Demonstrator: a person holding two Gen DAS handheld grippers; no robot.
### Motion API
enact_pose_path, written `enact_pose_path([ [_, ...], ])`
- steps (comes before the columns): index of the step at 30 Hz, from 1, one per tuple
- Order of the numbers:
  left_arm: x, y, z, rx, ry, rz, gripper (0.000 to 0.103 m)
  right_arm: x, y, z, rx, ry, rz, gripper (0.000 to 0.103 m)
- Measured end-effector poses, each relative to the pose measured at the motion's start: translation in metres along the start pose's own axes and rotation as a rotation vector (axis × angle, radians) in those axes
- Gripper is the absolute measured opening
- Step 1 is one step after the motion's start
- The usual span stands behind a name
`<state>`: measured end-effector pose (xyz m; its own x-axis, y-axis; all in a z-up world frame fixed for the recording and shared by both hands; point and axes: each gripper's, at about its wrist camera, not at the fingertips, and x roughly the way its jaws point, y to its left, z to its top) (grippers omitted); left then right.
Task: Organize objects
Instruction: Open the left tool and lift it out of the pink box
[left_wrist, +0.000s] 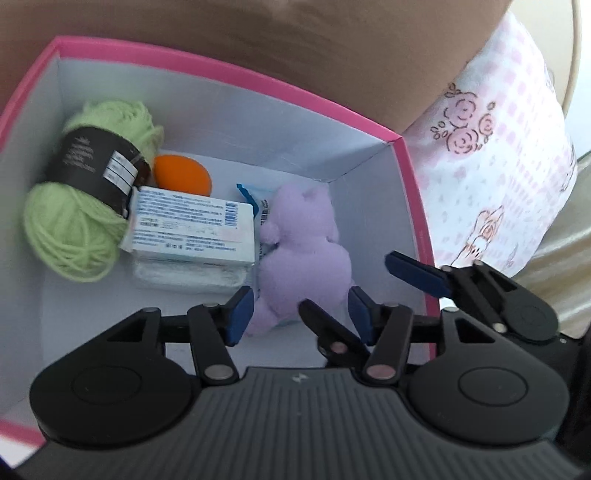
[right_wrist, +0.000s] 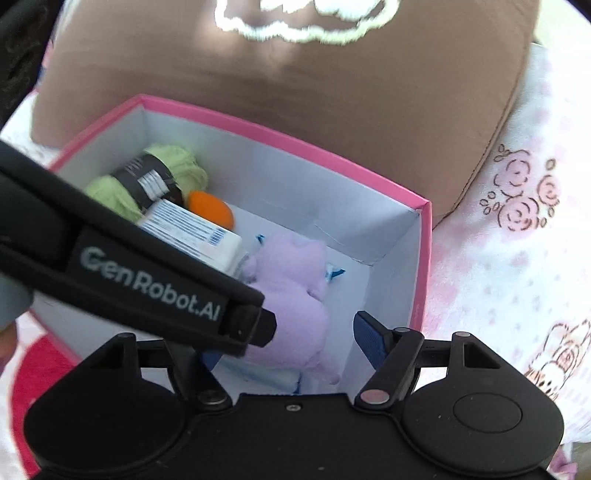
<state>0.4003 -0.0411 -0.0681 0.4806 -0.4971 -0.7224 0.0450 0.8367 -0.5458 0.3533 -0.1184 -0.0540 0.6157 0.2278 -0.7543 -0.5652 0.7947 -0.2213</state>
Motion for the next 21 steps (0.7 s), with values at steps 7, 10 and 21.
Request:
enact_pose_path([
  [7,-0.033,-0.014,-0.007,0.048,-0.036,0.019,0.055,-0.041,-0.003,-0.015,0.066,-0.051,0.083,0.076],
  [10,-0.047,-0.020,-0.011,0.077,-0.041,0.033,0.058,-0.056,-0.001,-0.017,0.071,-0.061,0.092,0.076],
  [21,-0.101,-0.039,-0.031,0.119,-0.056,0.091,0.061,-0.098,0.004,-0.016,0.045,-0.072,0.097,0.076],
])
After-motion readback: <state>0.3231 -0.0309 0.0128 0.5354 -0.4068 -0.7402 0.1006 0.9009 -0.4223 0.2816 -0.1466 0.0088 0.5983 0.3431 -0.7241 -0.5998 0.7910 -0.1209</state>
